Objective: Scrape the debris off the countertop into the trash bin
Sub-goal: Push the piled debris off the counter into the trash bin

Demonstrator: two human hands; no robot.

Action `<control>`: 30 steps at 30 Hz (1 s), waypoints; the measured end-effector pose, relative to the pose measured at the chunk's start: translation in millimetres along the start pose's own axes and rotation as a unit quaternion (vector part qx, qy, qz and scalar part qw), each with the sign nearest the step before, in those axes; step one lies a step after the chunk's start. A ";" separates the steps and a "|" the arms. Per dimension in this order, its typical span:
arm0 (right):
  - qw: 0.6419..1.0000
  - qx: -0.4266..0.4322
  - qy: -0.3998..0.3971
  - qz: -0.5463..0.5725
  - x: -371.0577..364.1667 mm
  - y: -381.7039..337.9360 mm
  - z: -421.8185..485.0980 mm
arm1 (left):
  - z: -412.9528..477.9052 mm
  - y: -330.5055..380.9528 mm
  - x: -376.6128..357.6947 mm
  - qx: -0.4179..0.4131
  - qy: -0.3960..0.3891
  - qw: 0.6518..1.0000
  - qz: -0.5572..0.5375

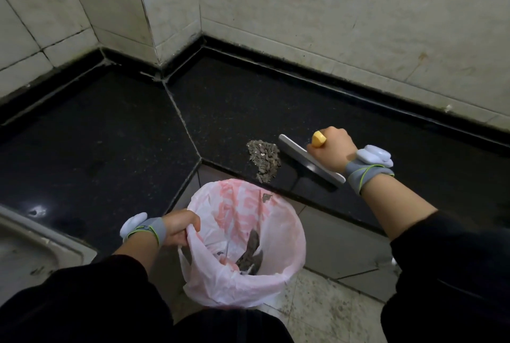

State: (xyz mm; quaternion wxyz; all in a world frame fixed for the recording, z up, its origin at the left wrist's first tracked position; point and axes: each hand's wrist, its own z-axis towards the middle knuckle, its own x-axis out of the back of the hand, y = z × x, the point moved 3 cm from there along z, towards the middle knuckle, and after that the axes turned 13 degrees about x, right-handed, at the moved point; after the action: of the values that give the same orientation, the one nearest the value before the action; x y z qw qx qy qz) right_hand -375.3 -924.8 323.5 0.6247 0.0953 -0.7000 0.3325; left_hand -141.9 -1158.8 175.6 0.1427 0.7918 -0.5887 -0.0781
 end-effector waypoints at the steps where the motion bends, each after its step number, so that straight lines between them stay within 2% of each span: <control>1: 1.000 0.006 -0.005 -0.008 -6.6 -2.3 5.6 | -0.1 -0.1 0.9 -0.002 -0.007 1.000 -0.005; 4: 0.999 0.025 -0.012 -0.026 -17.4 -3.7 10.8 | -4.5 2.3 -1.5 -0.002 -0.019 1.000 0.005; 9: 0.992 0.075 -0.084 -0.054 -13.0 -5.0 6.4 | 7.1 1.5 10.0 0.010 0.021 0.999 0.030; 15: 0.982 0.126 -0.133 -0.050 3.7 8.0 -5.5 | 12.4 3.3 12.2 0.012 0.016 1.000 0.019; 18: 0.983 0.130 -0.125 -0.031 13.9 9.8 -10.7 | 13.9 2.6 14.1 0.018 0.013 1.000 0.015; 23: 0.995 0.077 -0.053 -0.021 13.7 20.2 -10.9 | 10.2 2.6 7.3 0.014 0.014 1.000 0.001; 27: 0.990 0.090 -0.090 -0.065 0.1 16.0 -20.0 | 7.6 3.6 5.2 0.017 0.019 1.000 -0.001; 30: 0.985 0.113 -0.116 -0.058 -0.2 13.9 -29.2 | 13.4 2.6 8.8 0.020 0.017 1.000 0.003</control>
State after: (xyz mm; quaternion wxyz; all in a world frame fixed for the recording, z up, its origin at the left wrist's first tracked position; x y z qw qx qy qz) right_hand -359.2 -897.2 318.5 0.5425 0.2437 -0.7189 0.3598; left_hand -145.6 -1169.7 164.2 0.1371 0.7938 -0.5902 -0.0518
